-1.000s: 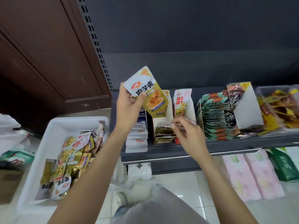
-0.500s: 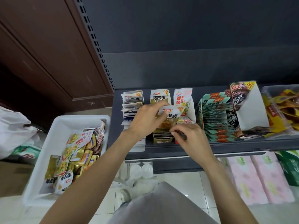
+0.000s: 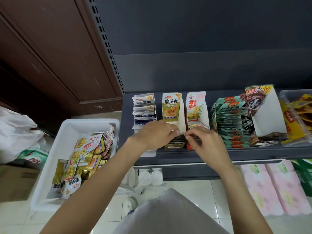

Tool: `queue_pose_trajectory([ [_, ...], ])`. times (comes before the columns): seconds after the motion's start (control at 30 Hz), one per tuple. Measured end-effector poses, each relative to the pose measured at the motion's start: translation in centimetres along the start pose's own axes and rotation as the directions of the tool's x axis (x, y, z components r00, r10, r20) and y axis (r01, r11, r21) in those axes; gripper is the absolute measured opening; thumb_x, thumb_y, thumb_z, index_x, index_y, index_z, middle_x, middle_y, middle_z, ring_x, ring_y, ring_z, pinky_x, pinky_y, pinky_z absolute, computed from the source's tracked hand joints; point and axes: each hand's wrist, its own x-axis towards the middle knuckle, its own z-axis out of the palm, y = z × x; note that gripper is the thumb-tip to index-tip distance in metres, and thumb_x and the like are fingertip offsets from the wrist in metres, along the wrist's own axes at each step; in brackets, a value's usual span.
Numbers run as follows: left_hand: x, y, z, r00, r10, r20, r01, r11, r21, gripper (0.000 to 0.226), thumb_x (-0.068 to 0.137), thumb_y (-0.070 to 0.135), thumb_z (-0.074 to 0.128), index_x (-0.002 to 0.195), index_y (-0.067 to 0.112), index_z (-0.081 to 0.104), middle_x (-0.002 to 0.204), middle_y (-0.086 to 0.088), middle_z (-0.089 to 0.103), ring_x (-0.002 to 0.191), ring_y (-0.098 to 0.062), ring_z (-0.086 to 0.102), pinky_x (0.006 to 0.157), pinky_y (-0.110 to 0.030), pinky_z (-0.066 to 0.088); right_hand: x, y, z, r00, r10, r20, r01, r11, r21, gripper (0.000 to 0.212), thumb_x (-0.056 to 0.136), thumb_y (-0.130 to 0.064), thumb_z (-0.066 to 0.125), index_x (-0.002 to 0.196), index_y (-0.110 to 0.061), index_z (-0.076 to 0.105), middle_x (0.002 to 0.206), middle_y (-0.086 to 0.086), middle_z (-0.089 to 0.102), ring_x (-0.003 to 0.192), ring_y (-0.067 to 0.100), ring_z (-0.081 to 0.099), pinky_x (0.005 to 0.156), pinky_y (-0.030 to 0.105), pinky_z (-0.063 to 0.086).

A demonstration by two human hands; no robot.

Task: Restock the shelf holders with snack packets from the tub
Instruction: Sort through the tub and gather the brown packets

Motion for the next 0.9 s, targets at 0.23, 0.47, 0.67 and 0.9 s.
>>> queue_pose_trajectory([
  [0.23, -3.7, 0.2, 1.0, 0.799, 0.050, -0.599, -0.073, 0.997, -0.014, 0.018, 0.092, 0.023, 0.057, 0.101, 0.017, 0.071, 0.088, 0.004, 0.072, 0.076, -0.013, 0.067, 0.057, -0.025, 0.051, -0.4, -2.6, -0.2, 0.954, -0.003, -0.298, 0.027, 0.997, 0.076, 0.016, 0.092, -0.006, 0.059, 0.105, -0.010, 0.067, 0.098, 0.000, 0.069, 0.083, 0.010, 0.063, 0.074, 0.021, 0.051],
  [0.47, -13.2, -5.9, 3.6, 0.419, -0.211, -0.883, 0.060, 0.977, -0.205, 0.029, 0.094, 0.020, 0.047, 0.080, 0.006, 0.068, 0.069, 0.002, 0.063, 0.063, -0.004, 0.047, 0.058, -0.016, 0.036, 1.5, -10.8, 5.4, 0.971, -0.177, -0.162, 0.202, 0.968, 0.148, 0.019, 0.095, -0.020, 0.052, 0.105, -0.013, 0.067, 0.091, -0.004, 0.071, 0.070, -0.001, 0.057, 0.066, 0.009, 0.042],
  [0.67, -24.6, -15.4, 10.4, 0.410, -0.801, -0.436, 0.570, 0.598, -0.563, 0.014, 0.086, 0.008, 0.061, 0.098, 0.014, 0.065, 0.099, -0.002, 0.069, 0.081, -0.015, 0.061, 0.064, -0.029, 0.047, 1.9, -16.7, 15.5, 0.904, -0.292, 0.311, 0.245, 0.952, 0.183, 0.015, 0.094, -0.015, 0.054, 0.103, -0.015, 0.066, 0.098, -0.004, 0.067, 0.069, 0.004, 0.055, 0.061, 0.024, 0.047],
  [0.9, -27.9, -23.2, 15.7, 0.492, -0.871, 0.008, 0.834, 0.468, -0.293, 0.044, 0.086, 0.043, 0.063, 0.125, 0.024, 0.053, 0.127, 0.003, 0.059, 0.113, -0.019, 0.056, 0.092, -0.034, 0.043, 1.9, -18.1, 29.0, 0.738, -0.165, 0.654, 0.213, 0.977, 0.006, 0.027, 0.095, -0.015, 0.049, 0.118, -0.021, 0.062, 0.126, -0.001, 0.057, 0.120, 0.019, 0.048, 0.104, 0.031, 0.034],
])
